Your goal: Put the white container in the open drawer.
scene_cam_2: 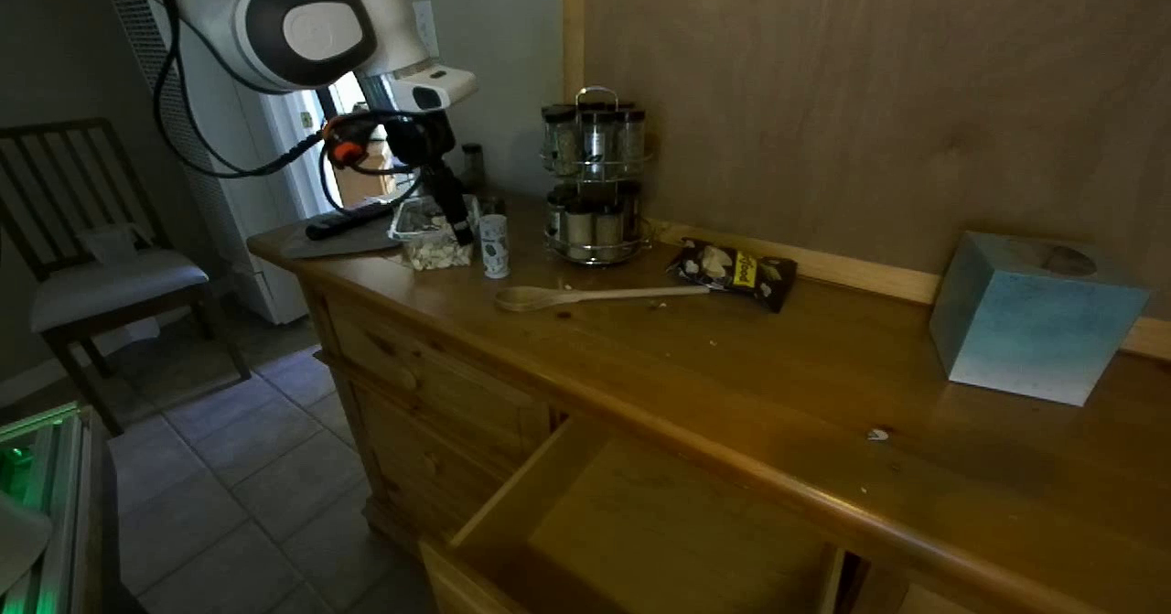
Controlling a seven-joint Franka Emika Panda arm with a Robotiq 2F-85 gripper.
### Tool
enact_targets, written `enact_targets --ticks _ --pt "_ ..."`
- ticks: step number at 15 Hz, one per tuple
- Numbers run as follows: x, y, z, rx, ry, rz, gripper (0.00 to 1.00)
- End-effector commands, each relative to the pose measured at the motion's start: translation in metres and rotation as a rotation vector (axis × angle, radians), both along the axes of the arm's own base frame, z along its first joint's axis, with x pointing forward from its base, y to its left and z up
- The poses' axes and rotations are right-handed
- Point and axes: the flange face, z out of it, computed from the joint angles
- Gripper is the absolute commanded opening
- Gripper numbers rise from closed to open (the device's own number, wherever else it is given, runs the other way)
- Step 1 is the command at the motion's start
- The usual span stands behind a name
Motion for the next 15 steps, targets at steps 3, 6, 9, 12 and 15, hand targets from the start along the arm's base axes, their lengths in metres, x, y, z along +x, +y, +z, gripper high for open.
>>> enact_targets --ticks 3,6,9,12,15 --pt "0.025 0.012 -0.008 -0.002 -0.034 -0.035 1.00" --pt "0.035 0.018 -0.007 -0.001 -0.049 -0.050 1.00" --pt "0.044 0.018 -0.007 0.000 -0.057 -0.067 1.00" --pt "0.049 0.016 -0.008 -0.001 -0.064 -0.090 1.00" --pt "0.054 0.015 -0.009 0.007 -0.071 -0.104 0.94"
